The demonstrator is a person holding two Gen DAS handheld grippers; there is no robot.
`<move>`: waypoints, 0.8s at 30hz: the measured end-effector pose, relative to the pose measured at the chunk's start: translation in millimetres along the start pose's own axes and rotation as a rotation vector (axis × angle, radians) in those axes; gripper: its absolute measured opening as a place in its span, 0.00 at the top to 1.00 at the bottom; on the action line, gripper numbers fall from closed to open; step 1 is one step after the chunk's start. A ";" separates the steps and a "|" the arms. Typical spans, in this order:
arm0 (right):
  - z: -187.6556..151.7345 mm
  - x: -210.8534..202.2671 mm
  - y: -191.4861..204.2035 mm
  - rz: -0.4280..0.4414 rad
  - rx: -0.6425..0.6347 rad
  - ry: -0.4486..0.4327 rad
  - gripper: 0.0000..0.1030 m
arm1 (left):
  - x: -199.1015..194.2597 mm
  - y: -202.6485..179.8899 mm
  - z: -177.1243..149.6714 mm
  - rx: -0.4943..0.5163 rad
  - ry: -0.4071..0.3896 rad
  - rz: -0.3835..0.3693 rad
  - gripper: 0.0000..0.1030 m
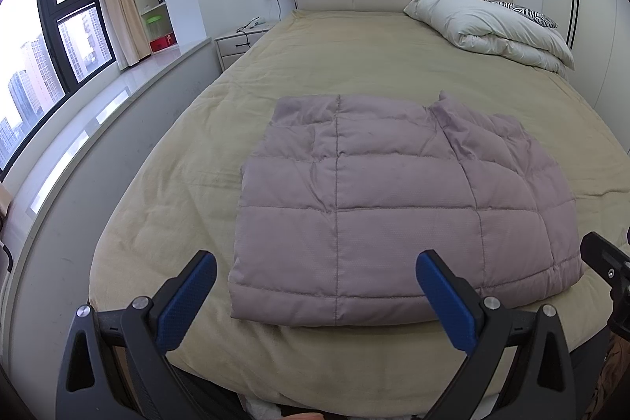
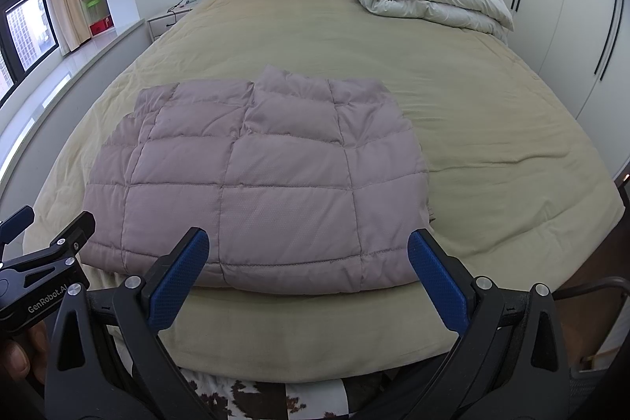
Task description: Fold large clothes
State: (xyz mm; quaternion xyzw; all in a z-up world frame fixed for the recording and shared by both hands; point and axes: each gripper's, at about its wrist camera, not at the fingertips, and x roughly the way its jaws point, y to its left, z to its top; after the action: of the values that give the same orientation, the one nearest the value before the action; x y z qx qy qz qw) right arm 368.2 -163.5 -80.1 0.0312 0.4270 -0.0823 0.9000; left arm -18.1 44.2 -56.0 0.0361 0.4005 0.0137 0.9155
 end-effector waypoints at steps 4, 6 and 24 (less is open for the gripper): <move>-0.9 1.0 0.8 0.001 -0.001 0.003 0.00 | 0.8 0.8 -0.4 0.003 0.002 -0.001 0.00; -1.3 2.0 0.9 0.002 -0.003 0.005 0.00 | 0.9 0.8 0.1 0.003 0.002 -0.002 0.00; -2.7 4.4 1.6 0.004 -0.006 0.014 0.00 | 1.6 1.3 0.4 0.006 0.005 -0.002 0.00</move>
State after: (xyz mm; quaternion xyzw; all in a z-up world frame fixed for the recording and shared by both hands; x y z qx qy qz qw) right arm 369.2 -162.2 -85.2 0.0300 0.4334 -0.0788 0.8973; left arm -16.7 45.6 -56.7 0.0382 0.4030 0.0117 0.9143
